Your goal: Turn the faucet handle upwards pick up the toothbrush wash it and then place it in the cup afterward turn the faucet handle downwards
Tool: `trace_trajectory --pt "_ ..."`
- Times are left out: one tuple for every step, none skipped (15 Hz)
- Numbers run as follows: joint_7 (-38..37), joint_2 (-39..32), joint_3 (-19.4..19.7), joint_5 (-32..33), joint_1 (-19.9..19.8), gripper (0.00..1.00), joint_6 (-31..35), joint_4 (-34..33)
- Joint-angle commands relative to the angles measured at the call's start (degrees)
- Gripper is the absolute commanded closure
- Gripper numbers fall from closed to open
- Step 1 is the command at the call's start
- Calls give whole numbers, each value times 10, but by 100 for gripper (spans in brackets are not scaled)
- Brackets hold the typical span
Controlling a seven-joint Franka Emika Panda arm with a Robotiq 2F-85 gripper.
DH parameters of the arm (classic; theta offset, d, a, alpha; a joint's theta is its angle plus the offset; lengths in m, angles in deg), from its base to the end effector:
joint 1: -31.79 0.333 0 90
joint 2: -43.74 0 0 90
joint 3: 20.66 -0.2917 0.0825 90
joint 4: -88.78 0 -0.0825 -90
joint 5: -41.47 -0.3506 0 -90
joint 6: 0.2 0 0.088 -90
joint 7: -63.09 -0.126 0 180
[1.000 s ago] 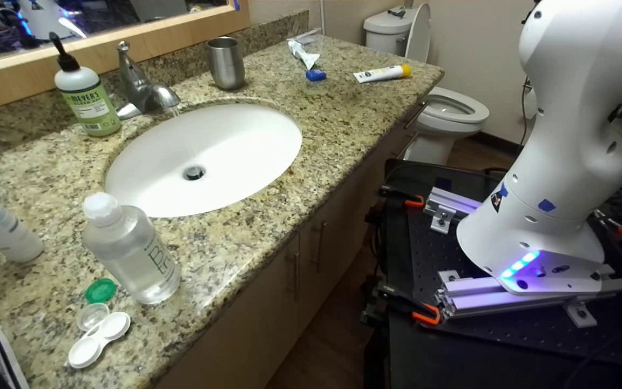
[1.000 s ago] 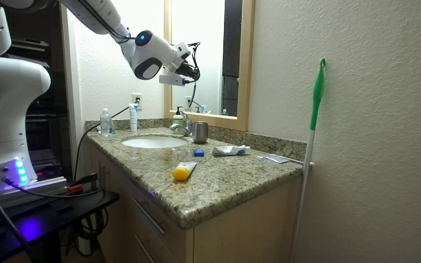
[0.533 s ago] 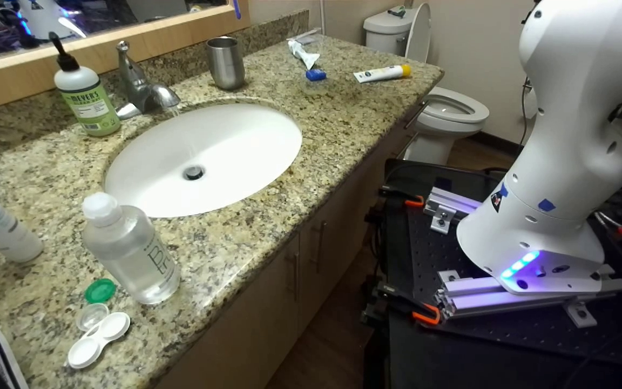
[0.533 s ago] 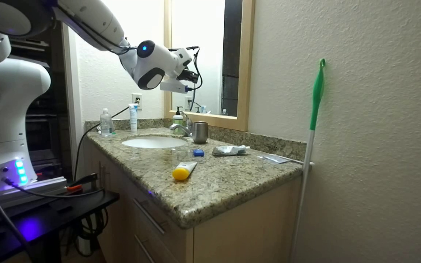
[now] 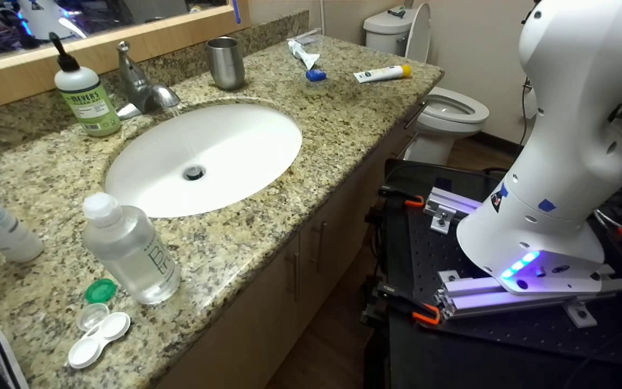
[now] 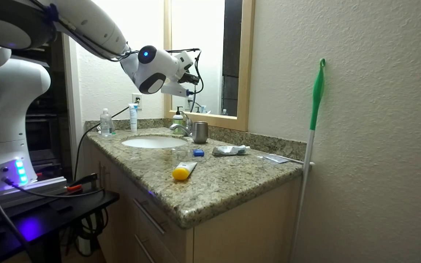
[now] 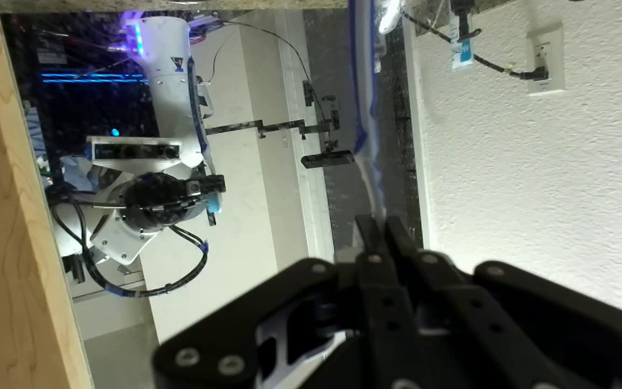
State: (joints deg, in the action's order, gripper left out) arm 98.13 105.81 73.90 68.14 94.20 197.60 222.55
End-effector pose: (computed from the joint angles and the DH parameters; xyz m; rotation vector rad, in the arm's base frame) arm 0.4292 -0.3408 0.4015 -2.3378 0.1605 -1.9983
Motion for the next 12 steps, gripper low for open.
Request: trace_trajectory --pt "18 34 26 25 27 99 2 -28" --pt "18 36 33 27 31 99 2 -31" --pt "21 47 39 34 34 99 2 -32" --pt "23 53 44 40 38 99 2 -34" --pt "25 68 46 47 40 99 2 -29" --pt "24 76 47 51 42 99 2 -26" --pt "26 90 45 60 43 99 2 -22" --pt "26 102 42 68 45 99 2 -20" --pt "28 115 40 78 49 99 2 -20" --pt "28 128 38 90 52 99 1 -21" --pt "29 138 35 104 55 99 1 -23" --pt "32 151 32 121 58 99 -1 -26"
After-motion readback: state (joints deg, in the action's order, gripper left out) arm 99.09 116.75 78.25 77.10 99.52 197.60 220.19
